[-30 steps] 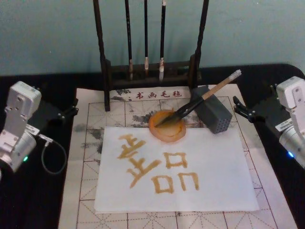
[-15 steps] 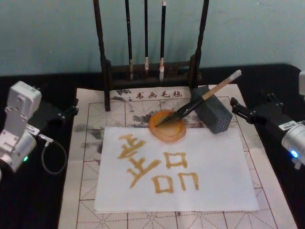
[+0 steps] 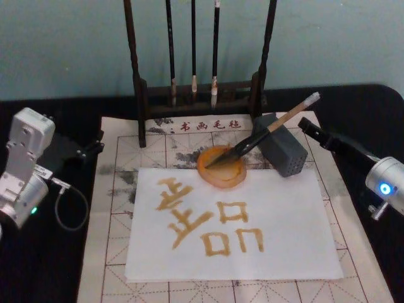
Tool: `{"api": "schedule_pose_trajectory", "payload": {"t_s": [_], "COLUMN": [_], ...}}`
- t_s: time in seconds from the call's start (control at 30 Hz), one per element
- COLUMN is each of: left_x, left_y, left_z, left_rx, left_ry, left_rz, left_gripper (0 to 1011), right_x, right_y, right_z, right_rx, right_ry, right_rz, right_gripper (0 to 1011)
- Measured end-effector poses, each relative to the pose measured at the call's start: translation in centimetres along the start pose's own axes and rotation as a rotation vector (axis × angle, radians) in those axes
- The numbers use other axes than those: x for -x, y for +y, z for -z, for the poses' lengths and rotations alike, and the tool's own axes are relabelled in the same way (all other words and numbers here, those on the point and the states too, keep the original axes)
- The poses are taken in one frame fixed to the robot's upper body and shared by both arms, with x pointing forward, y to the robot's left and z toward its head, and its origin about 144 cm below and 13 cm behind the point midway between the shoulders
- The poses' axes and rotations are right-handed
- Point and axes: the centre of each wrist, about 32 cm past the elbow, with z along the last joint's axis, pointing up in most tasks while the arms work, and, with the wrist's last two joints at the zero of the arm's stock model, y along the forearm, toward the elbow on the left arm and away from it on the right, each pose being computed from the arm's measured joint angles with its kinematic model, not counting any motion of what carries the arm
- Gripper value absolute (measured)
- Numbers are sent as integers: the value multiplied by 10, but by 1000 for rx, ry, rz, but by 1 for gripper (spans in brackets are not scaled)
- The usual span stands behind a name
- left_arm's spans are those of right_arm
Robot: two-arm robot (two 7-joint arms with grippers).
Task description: Pick up the brush from the inkstone, write on the paper, then place the brush back to its original position.
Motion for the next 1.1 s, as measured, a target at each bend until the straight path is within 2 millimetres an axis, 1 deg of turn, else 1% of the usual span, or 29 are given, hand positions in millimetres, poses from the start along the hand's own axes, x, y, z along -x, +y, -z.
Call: {"api": "schedule_pose_trajectory", "payload": {"t_s": [0.17,0.3,0.5,0.77,1.1], "left_x": [0,0,0,0,0], "left_y": [0,0,0,0,0], "left_z": [0,0,0,0,0], "left_rx": [0,0,0,0,0], "left_ry": [0,0,0,0,0], "left_rz": [0,0,0,0,0], "left_gripper": [1001,1001,1001,1001,1001], "right_x": [5,8,12,14,17], "right_y": [8,13,26,41,58], "right_z": [-1,-1,-3,-4,-4], "right_rx": [-2,-4,1,8,13], "right_ry": [127,178,268,325,350], "right_rz": [4,7,22,26,27], "right_gripper": [1000,1000,1000,1000,1000]}}
